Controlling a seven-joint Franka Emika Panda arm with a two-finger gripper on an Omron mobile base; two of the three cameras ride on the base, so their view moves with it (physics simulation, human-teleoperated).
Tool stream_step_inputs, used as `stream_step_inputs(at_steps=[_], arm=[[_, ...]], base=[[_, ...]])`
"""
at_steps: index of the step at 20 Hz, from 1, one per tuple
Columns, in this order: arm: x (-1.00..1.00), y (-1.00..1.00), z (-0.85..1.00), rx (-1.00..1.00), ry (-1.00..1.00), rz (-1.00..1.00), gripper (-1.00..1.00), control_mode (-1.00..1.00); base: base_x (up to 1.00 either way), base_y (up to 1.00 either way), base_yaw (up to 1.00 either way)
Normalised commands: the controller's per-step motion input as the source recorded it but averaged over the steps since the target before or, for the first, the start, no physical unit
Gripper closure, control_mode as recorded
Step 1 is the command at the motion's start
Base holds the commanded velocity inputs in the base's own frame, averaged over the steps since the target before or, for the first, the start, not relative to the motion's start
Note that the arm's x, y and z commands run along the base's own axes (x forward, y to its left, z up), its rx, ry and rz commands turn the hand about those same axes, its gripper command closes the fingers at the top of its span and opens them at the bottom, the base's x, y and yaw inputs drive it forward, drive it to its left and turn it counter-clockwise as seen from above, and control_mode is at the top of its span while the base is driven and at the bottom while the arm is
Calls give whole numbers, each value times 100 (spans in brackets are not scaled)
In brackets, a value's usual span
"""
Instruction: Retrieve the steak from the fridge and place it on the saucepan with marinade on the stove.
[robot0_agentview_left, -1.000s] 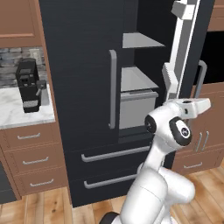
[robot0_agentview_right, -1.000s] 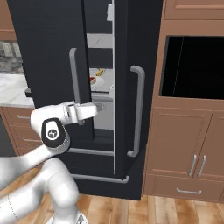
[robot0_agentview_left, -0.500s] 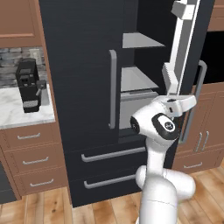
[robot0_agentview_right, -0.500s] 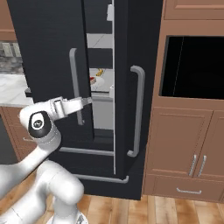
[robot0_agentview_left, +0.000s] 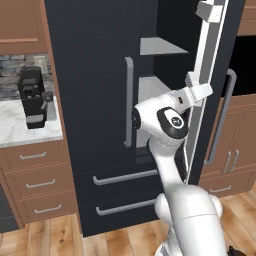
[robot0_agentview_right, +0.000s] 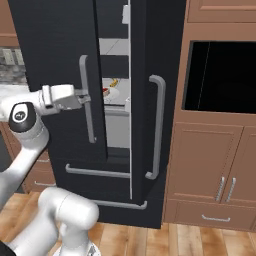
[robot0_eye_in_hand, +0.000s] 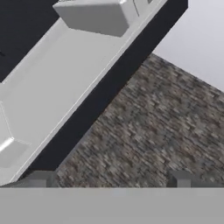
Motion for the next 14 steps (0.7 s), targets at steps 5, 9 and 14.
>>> stream_step_inputs(at_steps=[5, 9, 14], arm=[[0, 1, -1, -11, 22, -26, -100, -100], [-15, -21, -8, -7, 2, -29, -100, -100], [-23, -26, -1, 0, 1, -26, -100, -100]], base=[[0, 0, 0], [0, 0, 0], [0, 0, 0]])
